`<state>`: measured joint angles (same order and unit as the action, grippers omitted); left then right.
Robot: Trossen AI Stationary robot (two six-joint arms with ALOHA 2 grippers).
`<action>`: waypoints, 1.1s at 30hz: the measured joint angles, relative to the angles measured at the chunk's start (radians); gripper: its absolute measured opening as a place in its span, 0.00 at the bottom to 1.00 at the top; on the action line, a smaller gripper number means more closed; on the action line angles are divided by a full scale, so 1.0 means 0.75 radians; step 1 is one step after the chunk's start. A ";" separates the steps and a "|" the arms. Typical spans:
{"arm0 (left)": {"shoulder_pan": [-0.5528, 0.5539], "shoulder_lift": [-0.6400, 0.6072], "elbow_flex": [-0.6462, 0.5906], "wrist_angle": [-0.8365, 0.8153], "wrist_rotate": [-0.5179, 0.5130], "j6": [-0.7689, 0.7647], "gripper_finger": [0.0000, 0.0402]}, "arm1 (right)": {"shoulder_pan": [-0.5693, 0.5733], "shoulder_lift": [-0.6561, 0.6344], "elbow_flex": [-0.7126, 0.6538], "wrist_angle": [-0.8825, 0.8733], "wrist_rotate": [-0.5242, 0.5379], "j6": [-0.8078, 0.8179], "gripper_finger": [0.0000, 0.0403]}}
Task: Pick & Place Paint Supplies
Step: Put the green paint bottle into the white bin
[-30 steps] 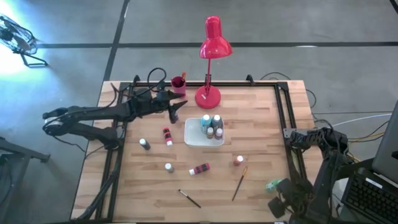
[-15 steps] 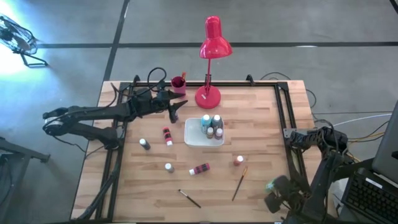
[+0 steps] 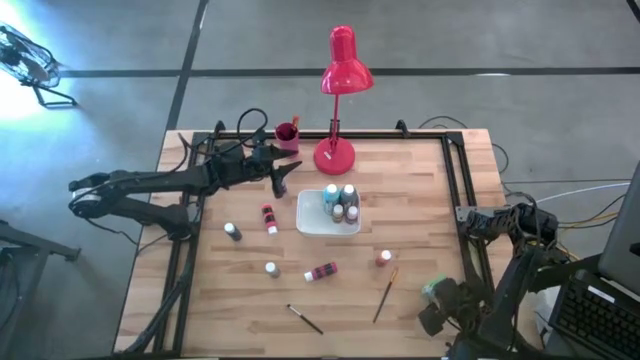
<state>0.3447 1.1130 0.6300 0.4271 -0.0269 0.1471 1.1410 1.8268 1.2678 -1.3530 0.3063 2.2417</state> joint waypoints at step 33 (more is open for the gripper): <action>-0.001 -0.001 0.000 -0.001 0.000 0.000 0.37 | -0.091 0.001 -0.079 -0.008 0.434 -0.007 0.42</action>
<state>0.3443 1.1126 0.6300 0.4267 -0.0269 0.1471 1.0730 1.8278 1.2086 -1.3592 0.6315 2.2368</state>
